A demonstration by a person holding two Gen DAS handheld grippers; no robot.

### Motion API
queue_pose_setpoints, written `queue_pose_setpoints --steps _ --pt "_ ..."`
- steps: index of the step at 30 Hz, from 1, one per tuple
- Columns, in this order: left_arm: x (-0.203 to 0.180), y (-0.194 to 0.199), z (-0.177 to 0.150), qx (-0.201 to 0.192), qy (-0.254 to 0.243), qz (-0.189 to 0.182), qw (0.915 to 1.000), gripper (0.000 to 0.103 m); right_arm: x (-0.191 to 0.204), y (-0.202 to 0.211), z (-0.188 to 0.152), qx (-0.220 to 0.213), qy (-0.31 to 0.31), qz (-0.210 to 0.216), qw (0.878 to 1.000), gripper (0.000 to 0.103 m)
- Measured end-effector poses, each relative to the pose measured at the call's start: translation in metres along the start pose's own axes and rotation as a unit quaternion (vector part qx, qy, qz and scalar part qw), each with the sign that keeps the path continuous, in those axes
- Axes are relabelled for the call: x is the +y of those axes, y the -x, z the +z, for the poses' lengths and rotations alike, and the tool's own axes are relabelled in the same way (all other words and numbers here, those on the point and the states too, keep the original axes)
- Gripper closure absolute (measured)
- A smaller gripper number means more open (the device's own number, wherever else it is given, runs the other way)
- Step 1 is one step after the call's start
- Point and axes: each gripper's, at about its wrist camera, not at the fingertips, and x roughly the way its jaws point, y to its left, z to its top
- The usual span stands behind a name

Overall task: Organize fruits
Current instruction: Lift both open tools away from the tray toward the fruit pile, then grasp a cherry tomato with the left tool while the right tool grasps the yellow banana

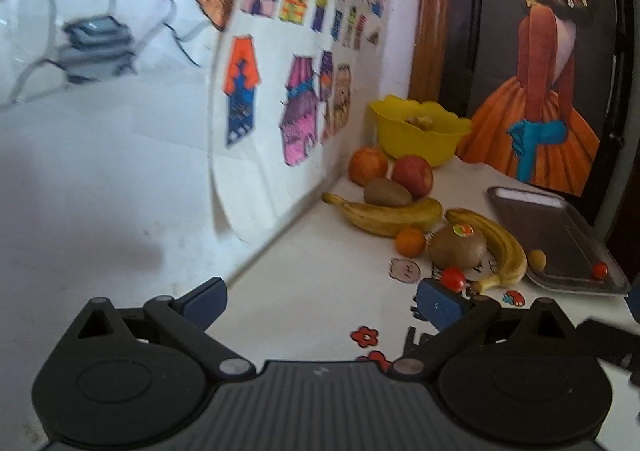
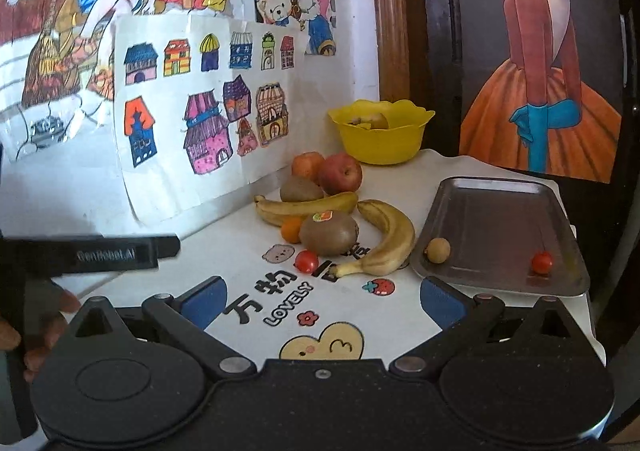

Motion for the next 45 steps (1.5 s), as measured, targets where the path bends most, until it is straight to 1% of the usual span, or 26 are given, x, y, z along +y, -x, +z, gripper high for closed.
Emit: queue_pose_setpoints --steps 5,11,14,18,22,25,27,29,34,38,41,43,45 --pt "-0.013 -0.009 -0.001 0.011 -0.022 -0.014 0.9996 0.000 -0.023 -0.003 0.014 -0.005 0.001 -0.002 1.000 0.001" --pt "-0.036 -0.017 0.012 0.004 -0.051 -0.038 0.9980 0.000 -0.053 -0.016 0.047 -0.012 0.021 0.030 0.999 0.001" --pt "-0.049 -0.028 0.016 0.008 -0.057 -0.047 0.9972 0.000 -0.067 -0.034 0.060 -0.015 0.036 0.045 0.998 0.001" --pt "-0.064 -0.048 0.016 0.018 -0.063 -0.050 0.9966 0.000 -0.080 -0.063 0.063 -0.004 0.043 0.057 0.997 0.001" --pt "-0.074 -0.068 0.014 0.031 -0.061 -0.052 0.9963 0.000 -0.092 -0.096 0.058 0.018 0.047 0.059 0.997 0.005" --pt "-0.080 -0.079 0.013 0.033 -0.063 -0.054 0.9960 0.001 -0.096 -0.118 0.054 0.028 0.056 0.061 0.996 0.010" --pt "-0.082 -0.085 0.012 0.035 -0.059 -0.057 0.9960 0.003 -0.098 -0.132 0.052 0.040 0.062 0.069 0.995 0.012" --pt "-0.085 -0.091 0.010 0.041 -0.057 -0.060 0.9957 0.006 -0.098 -0.144 0.050 0.042 0.072 0.077 0.994 0.014" --pt "-0.091 -0.099 0.006 0.047 -0.060 -0.064 0.9950 0.013 -0.094 -0.167 0.046 0.049 0.095 0.078 0.991 0.019" --pt "-0.092 -0.100 0.006 0.044 -0.059 -0.066 0.9951 0.023 -0.098 -0.179 0.043 0.056 0.095 0.075 0.991 0.026" --pt "-0.094 -0.101 0.005 0.047 -0.062 -0.070 0.9945 0.034 -0.098 -0.187 0.041 0.063 0.095 0.078 0.990 0.035" --pt "-0.094 -0.102 0.005 0.051 -0.063 -0.073 0.9940 0.038 -0.098 -0.190 0.040 0.066 0.095 0.082 0.990 0.041" --pt "-0.095 -0.103 0.004 0.056 -0.062 -0.076 0.9936 0.044 -0.097 -0.194 0.039 0.072 0.095 0.085 0.989 0.043"
